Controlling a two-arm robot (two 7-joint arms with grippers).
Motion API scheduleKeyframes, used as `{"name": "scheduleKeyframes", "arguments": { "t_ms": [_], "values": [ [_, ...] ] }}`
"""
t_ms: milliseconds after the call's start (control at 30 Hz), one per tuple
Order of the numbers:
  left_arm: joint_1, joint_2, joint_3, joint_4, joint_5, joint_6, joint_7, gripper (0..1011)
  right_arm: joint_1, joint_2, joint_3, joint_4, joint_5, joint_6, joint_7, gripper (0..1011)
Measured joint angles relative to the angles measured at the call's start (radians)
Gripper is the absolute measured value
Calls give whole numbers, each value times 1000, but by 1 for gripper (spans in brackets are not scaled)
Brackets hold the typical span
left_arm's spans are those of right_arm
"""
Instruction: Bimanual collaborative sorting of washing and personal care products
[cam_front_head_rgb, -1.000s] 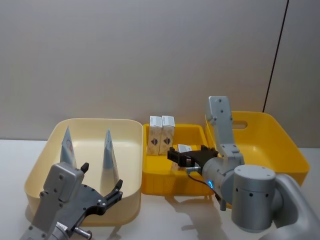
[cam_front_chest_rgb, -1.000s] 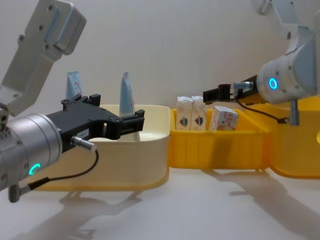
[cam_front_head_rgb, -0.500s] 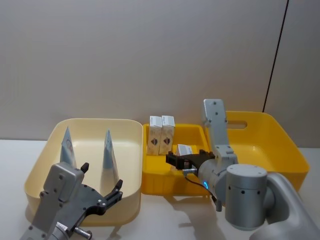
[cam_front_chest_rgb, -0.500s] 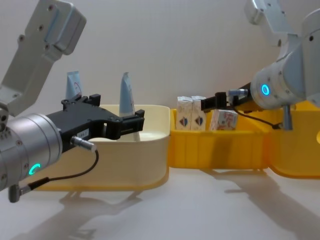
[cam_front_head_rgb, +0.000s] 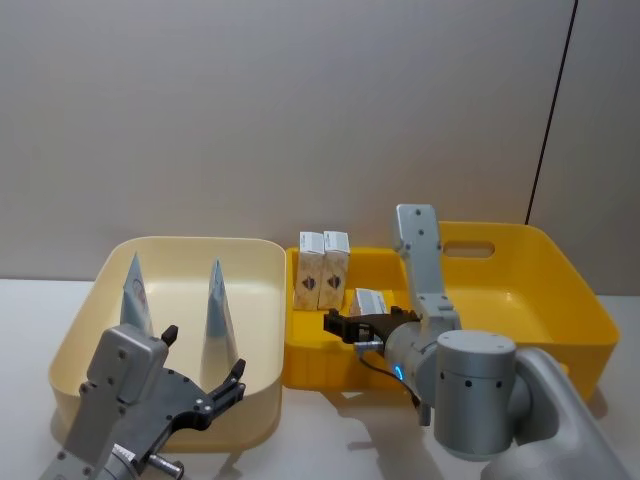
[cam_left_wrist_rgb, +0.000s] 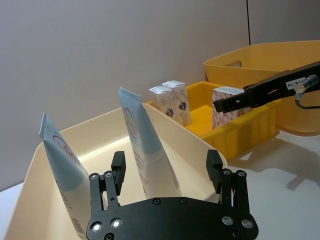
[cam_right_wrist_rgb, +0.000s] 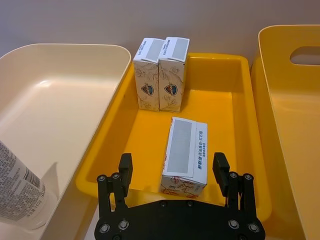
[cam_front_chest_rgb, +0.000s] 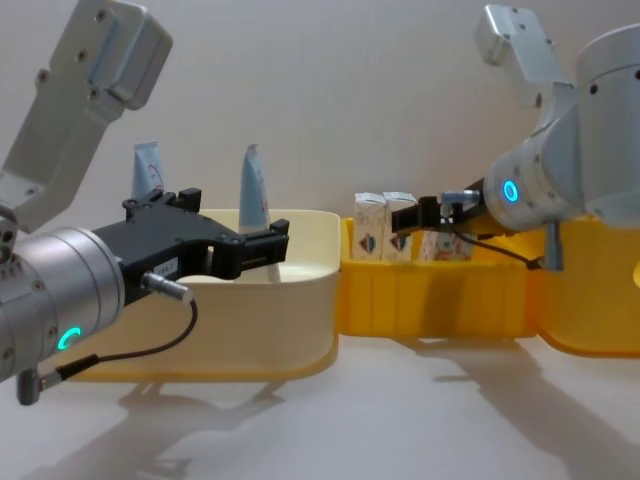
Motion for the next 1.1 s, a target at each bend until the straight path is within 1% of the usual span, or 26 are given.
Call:
{"name": "scheduleKeyframes", "arguments": {
  "t_ms": [233, 333, 367, 400, 433, 533, 567, 600, 633, 667, 733, 767, 800, 900, 1100],
  "values": [
    [0, 0, 0, 0, 0, 0, 0, 1003, 4, -6, -1, 15, -7, -13, -1, 1001],
    [0, 0, 0, 0, 0, 0, 0, 1004, 5, -8, -2, 18, -9, -17, -1, 950],
    [0, 0, 0, 0, 0, 0, 0, 1003, 6, -9, -2, 20, -10, -19, -1, 911],
    [0, 0, 0, 0, 0, 0, 0, 1003, 6, -9, -2, 21, -10, -20, -1, 904],
    [0, 0, 0, 0, 0, 0, 0, 1003, 6, -9, -2, 22, -11, -20, -1, 849],
    [0, 0, 0, 0, 0, 0, 0, 1003, 7, -11, -2, 25, -12, -22, -1, 795],
    [0, 0, 0, 0, 0, 0, 0, 1003, 7, -11, -2, 26, -12, -24, -1, 739],
    [0, 0, 0, 0, 0, 0, 0, 1003, 7, -12, -2, 27, -12, -24, -1, 729],
    [0, 0, 0, 0, 0, 0, 0, 1003, 7, -12, -2, 28, -13, -25, -1, 680],
    [0, 0, 0, 0, 0, 0, 0, 1003, 7, -12, -3, 28, -13, -26, -2, 660],
    [0, 0, 0, 0, 0, 0, 0, 1003, 8, -13, -3, 30, -14, -27, -2, 587],
    [0, 0, 0, 0, 0, 0, 0, 1003, 8, -13, -3, 30, -14, -28, -2, 587],
    [0, 0, 0, 0, 0, 0, 0, 1003, 8, -13, -3, 31, -14, -28, -2, 531],
    [0, 0, 0, 0, 0, 0, 0, 1003, 8, -13, -3, 32, -15, -29, -2, 454],
    [0, 0, 0, 0, 0, 0, 0, 1003, 9, -14, -3, 33, -15, -30, -2, 444]
  ]
}}
